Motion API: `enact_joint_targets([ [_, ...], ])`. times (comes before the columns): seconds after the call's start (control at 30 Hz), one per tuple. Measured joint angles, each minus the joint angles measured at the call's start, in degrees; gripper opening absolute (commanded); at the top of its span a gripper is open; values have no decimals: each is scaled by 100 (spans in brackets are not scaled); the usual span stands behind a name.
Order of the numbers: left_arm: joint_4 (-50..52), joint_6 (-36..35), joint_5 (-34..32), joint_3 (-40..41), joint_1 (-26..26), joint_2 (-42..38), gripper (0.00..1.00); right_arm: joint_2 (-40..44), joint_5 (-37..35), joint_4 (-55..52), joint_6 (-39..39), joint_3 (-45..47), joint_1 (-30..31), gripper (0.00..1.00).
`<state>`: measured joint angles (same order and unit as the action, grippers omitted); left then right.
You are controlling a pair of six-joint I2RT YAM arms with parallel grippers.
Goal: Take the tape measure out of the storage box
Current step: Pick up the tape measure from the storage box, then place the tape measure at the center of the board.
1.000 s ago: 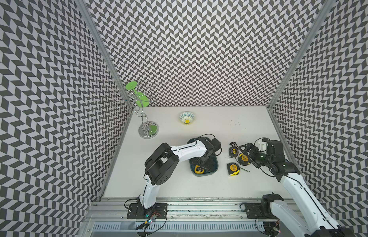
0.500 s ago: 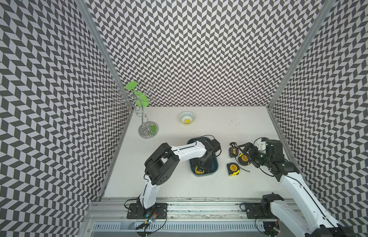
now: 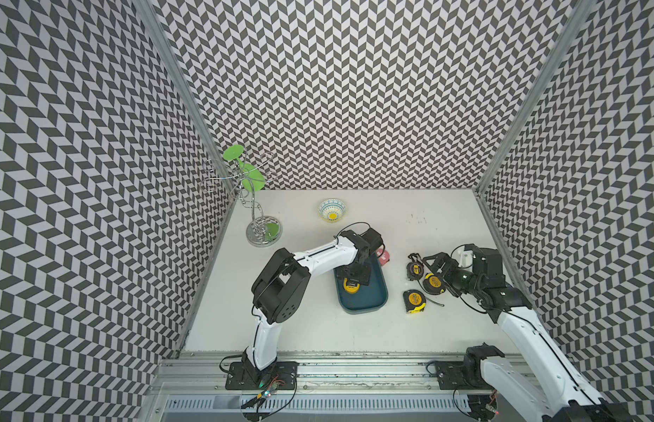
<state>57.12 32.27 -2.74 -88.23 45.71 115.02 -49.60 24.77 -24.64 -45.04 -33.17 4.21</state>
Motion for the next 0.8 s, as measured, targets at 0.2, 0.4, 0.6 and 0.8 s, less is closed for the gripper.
enact_joint_targets([
  [0.2, -20, 127, 254, -59, -192, -201, 4, -37, 13, 118, -42, 0, 269, 100],
  [0.4, -46, 291, 529, -428, -304, -358, 2, -35, -11, 282, -107, 0, 765, 100],
  [0.6, -55, 612, 809, -745, -479, -643, 0, 55, -98, 597, -197, 63, 1379, 100],
  [0.8, -90, 990, 957, -1270, -588, -765, 0, 46, -299, 1123, -345, 116, 2055, 100],
])
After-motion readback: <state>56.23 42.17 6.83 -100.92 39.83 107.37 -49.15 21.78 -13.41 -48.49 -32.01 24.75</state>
